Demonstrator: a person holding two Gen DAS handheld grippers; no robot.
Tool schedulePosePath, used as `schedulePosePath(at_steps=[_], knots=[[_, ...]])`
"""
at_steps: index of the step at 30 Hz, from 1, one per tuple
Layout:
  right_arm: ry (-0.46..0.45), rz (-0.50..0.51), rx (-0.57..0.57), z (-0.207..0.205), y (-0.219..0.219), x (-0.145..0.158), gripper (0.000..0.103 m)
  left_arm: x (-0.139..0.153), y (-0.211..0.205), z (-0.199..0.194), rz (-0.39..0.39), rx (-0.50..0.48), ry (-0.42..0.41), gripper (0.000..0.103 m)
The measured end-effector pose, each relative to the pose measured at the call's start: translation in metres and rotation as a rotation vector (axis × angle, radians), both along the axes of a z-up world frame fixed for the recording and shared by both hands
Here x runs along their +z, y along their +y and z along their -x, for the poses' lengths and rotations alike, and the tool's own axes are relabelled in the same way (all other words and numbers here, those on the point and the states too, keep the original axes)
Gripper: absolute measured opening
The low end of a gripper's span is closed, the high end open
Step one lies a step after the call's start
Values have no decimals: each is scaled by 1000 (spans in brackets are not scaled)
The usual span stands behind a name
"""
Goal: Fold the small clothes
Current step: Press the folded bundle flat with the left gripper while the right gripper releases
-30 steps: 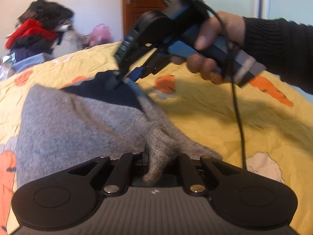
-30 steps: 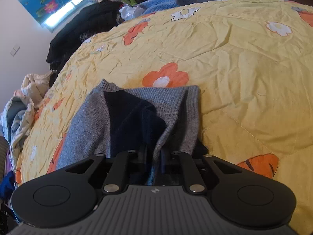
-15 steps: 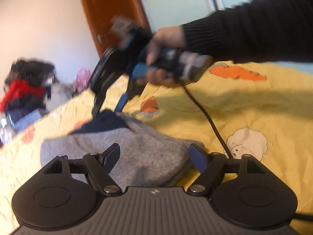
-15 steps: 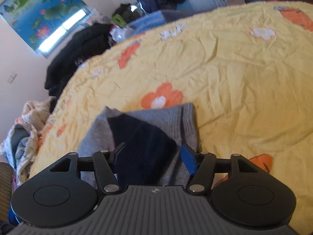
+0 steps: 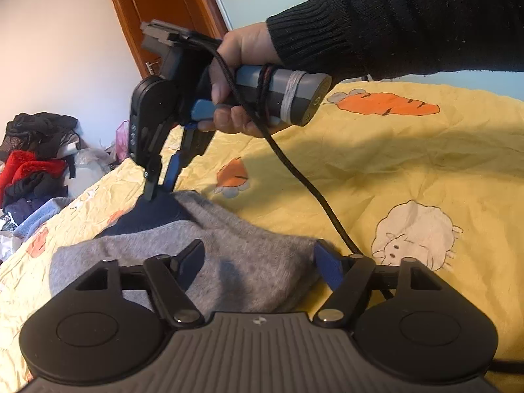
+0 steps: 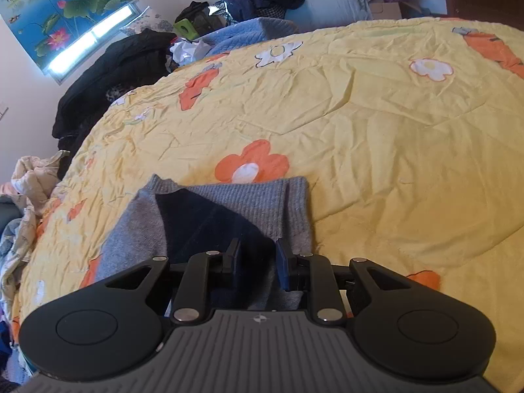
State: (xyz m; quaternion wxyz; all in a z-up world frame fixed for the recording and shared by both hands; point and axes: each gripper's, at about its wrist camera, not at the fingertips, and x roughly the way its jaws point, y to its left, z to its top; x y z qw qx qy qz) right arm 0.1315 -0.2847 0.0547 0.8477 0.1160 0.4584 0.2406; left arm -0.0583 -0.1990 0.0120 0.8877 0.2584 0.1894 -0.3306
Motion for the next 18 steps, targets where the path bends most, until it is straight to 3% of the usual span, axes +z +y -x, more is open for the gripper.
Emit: schedulePosePath(at_steps=[2, 5, 7, 8, 15, 18], knots=[[-4, -9, 12, 1, 0, 0, 31, -1, 0, -1, 5, -5, 26, 50], [-5, -18, 21, 1, 2, 0, 28, -1, 0, -4, 11, -7, 62, 36], [-8, -28, 25, 0, 2, -2, 16, 0, 0, -4, 15, -10, 66, 20], [-18, -29, 24, 1, 2, -1, 16, 0, 1, -4, 23, -8, 74, 14], [-108, 37, 38, -14, 2, 26, 12, 3, 1, -23, 116, 15, 185, 8], [-62, 77, 21, -26, 0, 12, 12, -1, -3, -25, 106, 12, 189, 8]])
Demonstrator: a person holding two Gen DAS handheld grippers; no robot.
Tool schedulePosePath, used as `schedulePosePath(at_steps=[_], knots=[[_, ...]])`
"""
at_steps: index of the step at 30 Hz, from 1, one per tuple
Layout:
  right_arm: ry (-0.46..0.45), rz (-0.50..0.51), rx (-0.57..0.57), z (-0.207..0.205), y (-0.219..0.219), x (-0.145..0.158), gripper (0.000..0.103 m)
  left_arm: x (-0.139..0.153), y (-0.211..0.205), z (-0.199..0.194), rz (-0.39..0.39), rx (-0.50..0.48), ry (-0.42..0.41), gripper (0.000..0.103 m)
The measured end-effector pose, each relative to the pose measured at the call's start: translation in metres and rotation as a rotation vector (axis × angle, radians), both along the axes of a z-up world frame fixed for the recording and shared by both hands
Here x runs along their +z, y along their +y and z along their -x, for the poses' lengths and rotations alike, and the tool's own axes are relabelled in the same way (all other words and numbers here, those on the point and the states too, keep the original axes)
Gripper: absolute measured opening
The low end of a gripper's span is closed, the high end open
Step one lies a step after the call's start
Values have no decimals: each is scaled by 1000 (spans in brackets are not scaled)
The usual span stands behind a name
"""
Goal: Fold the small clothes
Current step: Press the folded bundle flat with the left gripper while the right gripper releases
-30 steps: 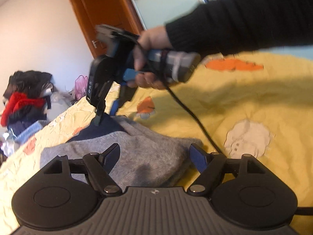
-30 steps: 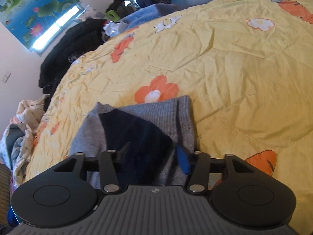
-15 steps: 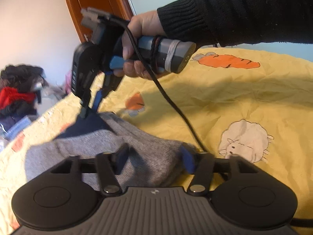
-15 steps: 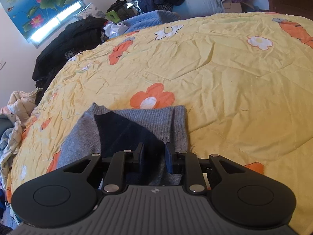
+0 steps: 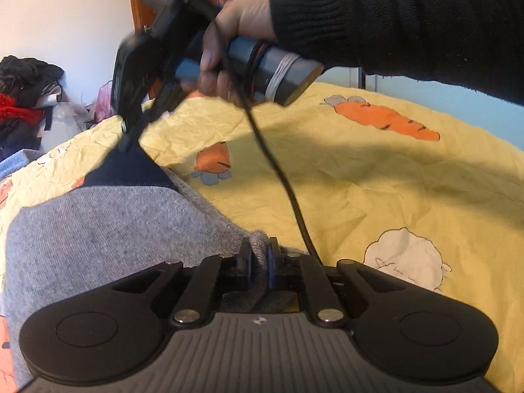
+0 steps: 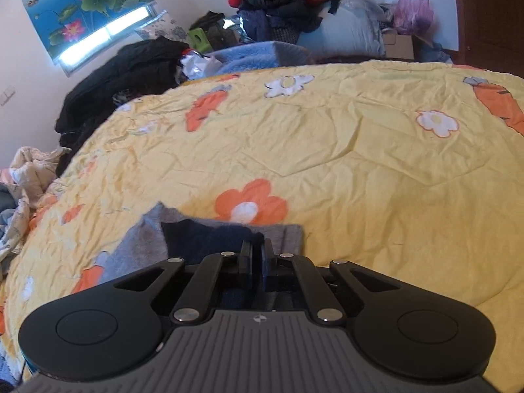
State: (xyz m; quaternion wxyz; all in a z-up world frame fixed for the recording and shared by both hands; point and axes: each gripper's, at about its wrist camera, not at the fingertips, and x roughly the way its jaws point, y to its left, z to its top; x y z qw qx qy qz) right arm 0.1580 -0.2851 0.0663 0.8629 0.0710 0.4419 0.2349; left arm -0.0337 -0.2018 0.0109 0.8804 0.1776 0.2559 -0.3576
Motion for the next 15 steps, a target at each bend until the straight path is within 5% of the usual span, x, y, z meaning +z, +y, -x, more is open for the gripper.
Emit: schedulePosePath(at_steps=[3, 6, 8, 9, 10, 13, 15], knots=[[51, 62, -3, 2, 5, -35, 12, -3, -1, 6, -18, -3, -44, 9], [52, -36, -63, 9, -5, -37, 14, 4, 8, 12, 14, 9, -74, 11], [38, -62, -86, 19, -11, -34, 24, 16, 20, 16, 46, 0, -66, 16], [28, -74, -100, 26, -15, -30, 41, 24, 29, 17, 73, -6, -50, 19], [14, -97, -116, 34, -21, -25, 61, 31, 42, 18, 108, -4, -39, 30], [-26, -249, -156, 62, -49, -14, 69, 53, 90, 15, 214, 108, -47, 80], [0, -343, -192, 76, -68, -19, 70, 63, 131, 3, 327, 217, -20, 84]])
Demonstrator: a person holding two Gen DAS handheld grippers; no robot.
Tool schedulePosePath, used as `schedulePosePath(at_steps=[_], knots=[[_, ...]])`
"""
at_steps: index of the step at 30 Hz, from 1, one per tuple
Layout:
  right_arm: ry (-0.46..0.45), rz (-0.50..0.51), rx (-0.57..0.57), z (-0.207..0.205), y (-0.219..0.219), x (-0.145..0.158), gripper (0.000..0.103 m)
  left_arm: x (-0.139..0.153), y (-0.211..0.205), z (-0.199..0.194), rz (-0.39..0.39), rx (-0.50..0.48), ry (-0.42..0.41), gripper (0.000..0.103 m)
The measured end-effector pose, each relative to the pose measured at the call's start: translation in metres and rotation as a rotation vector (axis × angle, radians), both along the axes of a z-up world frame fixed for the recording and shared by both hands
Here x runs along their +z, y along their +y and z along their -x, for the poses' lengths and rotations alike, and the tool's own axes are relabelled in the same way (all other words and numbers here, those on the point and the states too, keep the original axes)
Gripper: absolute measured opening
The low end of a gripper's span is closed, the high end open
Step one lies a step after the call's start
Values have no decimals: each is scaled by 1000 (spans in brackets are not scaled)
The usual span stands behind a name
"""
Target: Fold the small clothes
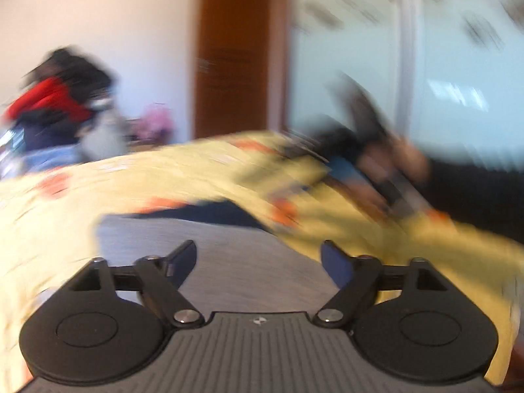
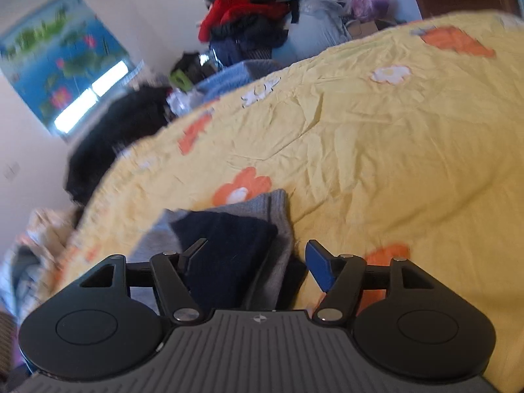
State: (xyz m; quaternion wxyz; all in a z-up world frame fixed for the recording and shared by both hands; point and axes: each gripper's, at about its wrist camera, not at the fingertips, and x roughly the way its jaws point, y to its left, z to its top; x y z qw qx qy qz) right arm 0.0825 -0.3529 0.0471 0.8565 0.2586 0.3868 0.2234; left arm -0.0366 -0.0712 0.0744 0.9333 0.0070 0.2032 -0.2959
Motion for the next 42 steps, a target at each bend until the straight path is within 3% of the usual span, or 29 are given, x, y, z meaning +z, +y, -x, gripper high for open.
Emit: schedulePosePath(at_steps=[3, 5, 7, 9, 11, 13, 15, 16, 17, 18, 20, 22, 27, 32, 36, 38, 39, 41, 42], knots=[[52, -14, -30, 8, -11, -17, 70, -2, 61, -50, 226, 157, 197, 84], [90, -7, -40, 6, -8, -28, 70, -24, 97, -95, 425, 271, 402, 84], [105, -60, -32, 1, -5, -37, 71, -57, 121, -131, 645, 287, 605, 83], [132, -113, -16, -6, 3, -41, 72, -84, 128, -153, 810, 248, 744, 83], [145, -159, 6, -13, 14, -44, 80, -99, 123, -166, 872, 225, 805, 83], [159, -219, 32, -19, 21, -46, 88, -99, 119, -172, 876, 200, 789, 84], [152, -215, 71, -24, 32, -45, 89, -97, 116, -178, 839, 205, 806, 83], [148, -183, 81, -26, 40, -44, 80, -94, 114, -181, 803, 207, 807, 79], [152, -156, 88, -29, 45, -44, 70, -91, 110, -183, 746, 222, 802, 62], [174, -130, 92, -31, 50, -47, 41, -90, 108, -185, 695, 238, 804, 52], [168, -122, 97, -30, 53, -50, 38, -92, 108, -185, 657, 241, 800, 41], [150, -118, 86, -25, 54, -47, 36, -89, 111, -177, 617, 240, 769, 37], [102, -177, 70, -15, 61, -29, 34, -63, 116, -173, 522, 189, 696, 33], [74, -236, 108, -26, 94, -16, 34, -42, 148, -190, 443, 229, 647, 33], [108, -236, 100, -50, 118, -36, 36, -57, 174, -211, 390, 257, 703, 39], [148, -197, 62, -59, 123, -57, 46, -69, 187, -208, 435, 287, 757, 49], [148, -217, 47, -59, 120, -63, 45, -69, 194, -200, 477, 287, 756, 51], [155, -246, 22, -49, 112, -60, 54, -64, 203, -177, 513, 280, 724, 73], [145, -238, 21, -42, 108, -55, 64, -61, 208, -163, 522, 278, 701, 79]])
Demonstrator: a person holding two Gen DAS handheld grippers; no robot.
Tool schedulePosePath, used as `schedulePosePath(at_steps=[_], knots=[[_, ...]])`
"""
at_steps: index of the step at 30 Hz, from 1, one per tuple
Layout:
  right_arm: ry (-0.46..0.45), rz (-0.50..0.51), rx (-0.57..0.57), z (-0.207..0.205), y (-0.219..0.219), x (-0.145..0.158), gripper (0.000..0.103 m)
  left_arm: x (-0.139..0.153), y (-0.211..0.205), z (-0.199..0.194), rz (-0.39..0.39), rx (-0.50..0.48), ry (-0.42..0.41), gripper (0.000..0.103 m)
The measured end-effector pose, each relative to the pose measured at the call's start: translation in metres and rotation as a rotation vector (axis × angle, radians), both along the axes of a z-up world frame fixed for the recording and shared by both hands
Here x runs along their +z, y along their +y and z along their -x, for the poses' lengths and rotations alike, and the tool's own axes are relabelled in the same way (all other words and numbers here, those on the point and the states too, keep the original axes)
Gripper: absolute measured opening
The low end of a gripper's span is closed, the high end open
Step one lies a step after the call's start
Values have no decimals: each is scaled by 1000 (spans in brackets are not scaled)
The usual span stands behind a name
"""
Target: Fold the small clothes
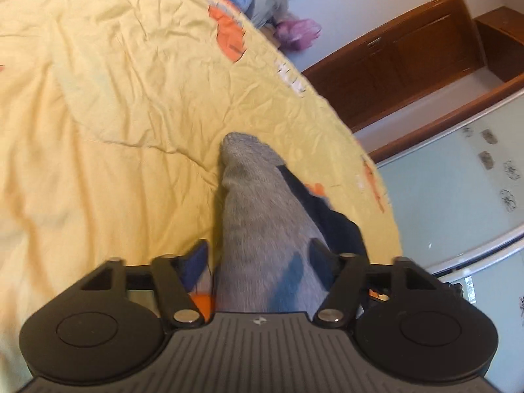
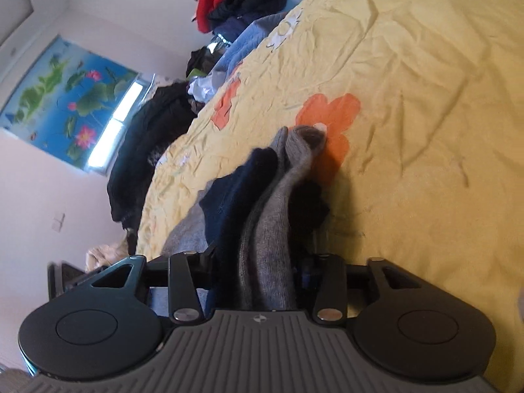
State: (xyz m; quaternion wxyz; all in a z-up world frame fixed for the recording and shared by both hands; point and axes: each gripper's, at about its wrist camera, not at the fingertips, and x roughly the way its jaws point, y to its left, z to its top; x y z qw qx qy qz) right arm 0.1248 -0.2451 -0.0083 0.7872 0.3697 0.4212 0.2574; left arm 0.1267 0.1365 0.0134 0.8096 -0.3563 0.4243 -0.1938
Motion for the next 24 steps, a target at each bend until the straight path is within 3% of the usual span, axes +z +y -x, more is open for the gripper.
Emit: schedulePosePath(at_steps=[1, 6, 10, 11, 12, 13, 18, 20, 22, 24], knots=[[-22, 19, 5, 10, -4, 6, 72, 0, 4, 15, 12, 10, -12, 85], [-47, 90, 86, 58, -18, 18, 74, -14, -9, 63, 126, -80, 11, 85], [-15, 105, 161, 89, -10, 13, 72, -26, -33, 77, 99, -128, 19, 78], [-4, 91, 183, 94, -7, 11, 69, -25, -35, 77, 80, -132, 24, 46], [7, 99, 198, 97, -2, 10, 52, -26, -38, 72, 58, -139, 47, 27], [18, 129, 211, 99, 5, 8, 27, -25, -37, 69, 33, -137, 62, 17], [-22, 144, 266, 108, 24, 16, 24, -3, -25, 72, -105, -154, 7, 14], [-20, 179, 281, 107, 28, 11, 23, -8, -27, 72, -153, -162, 20, 15], [6, 119, 252, 104, 18, 4, 20, -12, -30, 77, -172, -157, 36, 18], [27, 80, 226, 103, 7, 5, 32, 0, -30, 88, -200, -168, 11, 21]])
